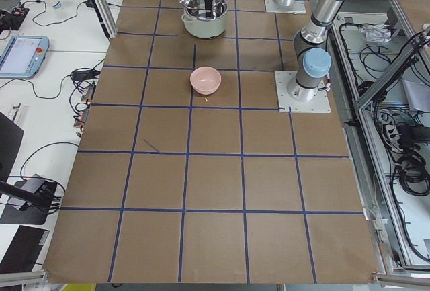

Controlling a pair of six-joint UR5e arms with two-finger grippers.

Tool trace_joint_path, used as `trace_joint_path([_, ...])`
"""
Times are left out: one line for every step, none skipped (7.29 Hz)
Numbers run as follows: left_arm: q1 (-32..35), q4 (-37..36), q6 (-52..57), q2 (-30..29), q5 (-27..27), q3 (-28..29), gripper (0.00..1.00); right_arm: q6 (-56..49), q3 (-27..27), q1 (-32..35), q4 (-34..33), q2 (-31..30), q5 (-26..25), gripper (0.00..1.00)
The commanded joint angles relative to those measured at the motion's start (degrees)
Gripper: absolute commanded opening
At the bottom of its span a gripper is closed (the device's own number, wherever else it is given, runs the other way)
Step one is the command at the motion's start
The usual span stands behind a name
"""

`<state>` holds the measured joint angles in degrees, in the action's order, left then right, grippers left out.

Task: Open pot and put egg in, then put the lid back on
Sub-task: 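Carry the glass lid over the pot with the right gripper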

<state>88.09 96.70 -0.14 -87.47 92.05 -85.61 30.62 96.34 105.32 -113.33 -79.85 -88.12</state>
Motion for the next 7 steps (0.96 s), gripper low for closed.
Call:
trace_joint_path([0.0, -1.0, -0.1, 0.0, 0.0, -0.1, 1.0, 0.6, 0.5, 1.5, -1.7, 1.2, -0.1, 0.26])
trace_joint_path([-0.3, -0.9, 0.0, 0.0, 0.0, -0.1, 1.0, -0.8, 0.6, 1.3, -1.7, 1.2, -0.6, 0.26])
trace_joint_path([-0.3, -0.8, 1.5, -0.1, -1.6, 0.1, 1.0, -2.3, 0.9, 1.2, -0.9, 0.6, -1.0, 0.26])
trace_joint_path([-0.5, -0.8, 1.5, -0.1, -1.6, 0.3, 1.0, -2.7, 2.1, 0.7, -0.8, 0.0, -1.7, 0.24])
trace_joint_path([-0.8, -0.7, 1.5, -0.1, -1.1, 0.8, 1.0, -3.7, 4.1, 0.6, -0.9, -0.7, -2.1, 0.23])
trace_joint_path([-0.8, -0.6, 1.2, -0.4, -1.3, 1.1, 1.0, -4.9, 4.6, 0.0, -0.9, -1.4, -2.1, 0.23])
trace_joint_path([-0.8, -0.6, 1.2, -0.4, -1.3, 1.1, 1.0, -4.8, 4.6, -0.2, -1.1, -1.4, -1.8, 0.23])
